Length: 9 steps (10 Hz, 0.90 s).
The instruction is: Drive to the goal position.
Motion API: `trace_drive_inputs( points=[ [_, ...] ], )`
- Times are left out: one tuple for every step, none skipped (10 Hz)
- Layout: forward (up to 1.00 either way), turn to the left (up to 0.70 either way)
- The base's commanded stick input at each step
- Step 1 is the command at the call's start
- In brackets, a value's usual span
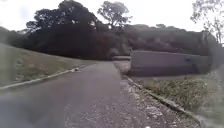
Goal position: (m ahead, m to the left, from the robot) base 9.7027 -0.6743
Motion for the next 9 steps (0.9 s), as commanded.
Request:
trace_drive_inputs(
  points=[
    [0.70,0.00],
    [0.70,0.00],
    [0.70,0.00],
    [0.70,0.00],
    [0.70,0.00],
    [0.70,0.00],
    [0.70,0.00],
    [0.70,0.00],
    [0.70,0.00]
  ],
)
